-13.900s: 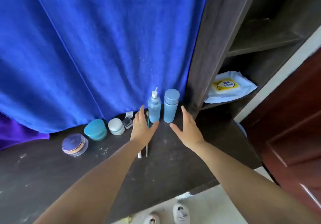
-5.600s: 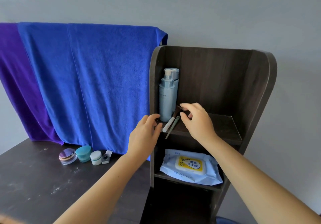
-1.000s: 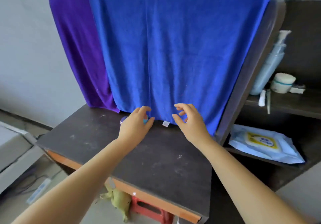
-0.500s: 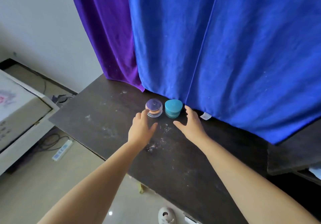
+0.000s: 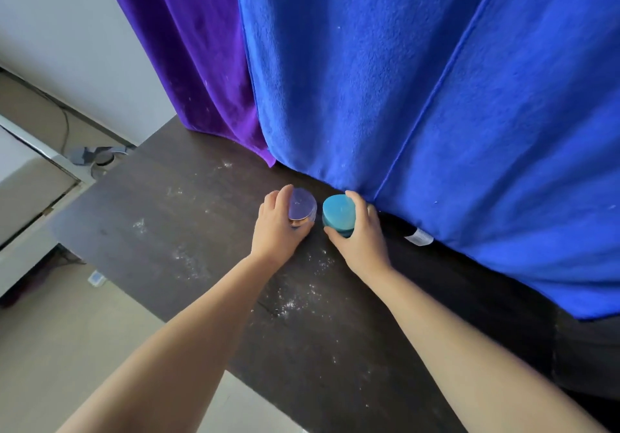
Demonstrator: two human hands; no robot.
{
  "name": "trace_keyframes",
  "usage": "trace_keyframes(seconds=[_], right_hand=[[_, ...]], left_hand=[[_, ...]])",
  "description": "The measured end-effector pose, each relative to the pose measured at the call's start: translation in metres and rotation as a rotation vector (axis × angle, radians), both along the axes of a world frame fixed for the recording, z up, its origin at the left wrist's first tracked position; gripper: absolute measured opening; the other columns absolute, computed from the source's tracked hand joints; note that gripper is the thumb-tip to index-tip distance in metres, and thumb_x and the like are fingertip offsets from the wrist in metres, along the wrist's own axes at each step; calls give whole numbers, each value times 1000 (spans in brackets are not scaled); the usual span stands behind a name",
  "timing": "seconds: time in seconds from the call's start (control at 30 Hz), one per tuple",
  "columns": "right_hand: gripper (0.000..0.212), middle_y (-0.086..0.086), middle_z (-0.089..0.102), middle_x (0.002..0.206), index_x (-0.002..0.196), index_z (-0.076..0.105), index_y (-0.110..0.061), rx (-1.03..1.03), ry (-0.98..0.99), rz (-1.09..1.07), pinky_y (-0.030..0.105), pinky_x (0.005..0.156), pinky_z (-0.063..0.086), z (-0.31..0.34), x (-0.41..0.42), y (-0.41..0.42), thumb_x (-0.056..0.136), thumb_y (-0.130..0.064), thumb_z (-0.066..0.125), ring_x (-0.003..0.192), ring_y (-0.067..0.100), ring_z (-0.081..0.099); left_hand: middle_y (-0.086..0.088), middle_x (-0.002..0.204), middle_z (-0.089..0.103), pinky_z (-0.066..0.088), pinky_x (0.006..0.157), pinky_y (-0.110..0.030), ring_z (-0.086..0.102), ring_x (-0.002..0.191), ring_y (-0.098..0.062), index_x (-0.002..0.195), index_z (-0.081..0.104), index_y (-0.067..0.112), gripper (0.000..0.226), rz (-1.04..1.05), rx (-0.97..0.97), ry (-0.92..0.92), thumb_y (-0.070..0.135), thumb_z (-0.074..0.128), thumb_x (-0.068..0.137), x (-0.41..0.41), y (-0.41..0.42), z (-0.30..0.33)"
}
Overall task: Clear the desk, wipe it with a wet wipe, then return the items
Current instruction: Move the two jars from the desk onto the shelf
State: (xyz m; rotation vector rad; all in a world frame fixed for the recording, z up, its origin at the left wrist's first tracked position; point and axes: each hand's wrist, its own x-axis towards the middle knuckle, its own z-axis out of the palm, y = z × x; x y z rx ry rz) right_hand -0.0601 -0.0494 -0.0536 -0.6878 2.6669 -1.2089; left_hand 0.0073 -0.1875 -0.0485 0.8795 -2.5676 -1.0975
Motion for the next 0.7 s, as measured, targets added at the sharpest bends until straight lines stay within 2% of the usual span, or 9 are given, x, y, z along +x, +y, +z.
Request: trace_keyframes(seconds=[0.13, 0.33, 0.53, 0.63, 0.7], right_hand=[[73, 11, 49, 121, 136, 38, -18, -45, -13, -7, 33, 96, 43, 12, 15, 19, 73, -25, 76, 113, 26, 50], [73, 8, 52, 121, 134, 39, -18, -127, 101, -75, 21, 92, 39, 62, 60, 66, 73, -28, 76, 111, 21, 51], [71, -6, 46, 118, 134, 41, -19, -274, 234, -202, -4, 89, 27, 143, 123, 141, 73, -24, 76, 107, -3, 40], [70, -11, 47, 117, 133, 42, -23, -323, 299, -268, -2, 89, 30, 182, 154, 190, 73, -26, 77, 105, -10, 39], [71, -11, 50, 123, 133, 40, -27, -343, 315, -313, 9, 94, 37, 204, 169, 220, 72, -30, 77, 111, -4, 45]], left_hand=[[-1, 134, 42, 41, 93, -33, 40, 122, -20, 132, 39, 21, 64, -25, 2, 16, 40, 67, 78, 18, 8, 16], [1, 135, 42, 38, 93, -25, 40, 124, -15, 136, 38, 20, 70, -147, -16, 167, 33, 72, 76, 58, 42, 65], [5, 131, 42, 36, 94, -22, 40, 122, -12, 135, 39, 19, 71, -338, -48, 369, 34, 73, 75, 101, 109, 135], [7, 127, 43, 43, 93, -27, 44, 119, -12, 135, 39, 20, 71, -467, -67, 461, 36, 74, 74, 116, 154, 170], [11, 126, 42, 48, 90, -32, 43, 119, -12, 135, 38, 22, 71, -537, -57, 512, 35, 74, 74, 120, 182, 189]])
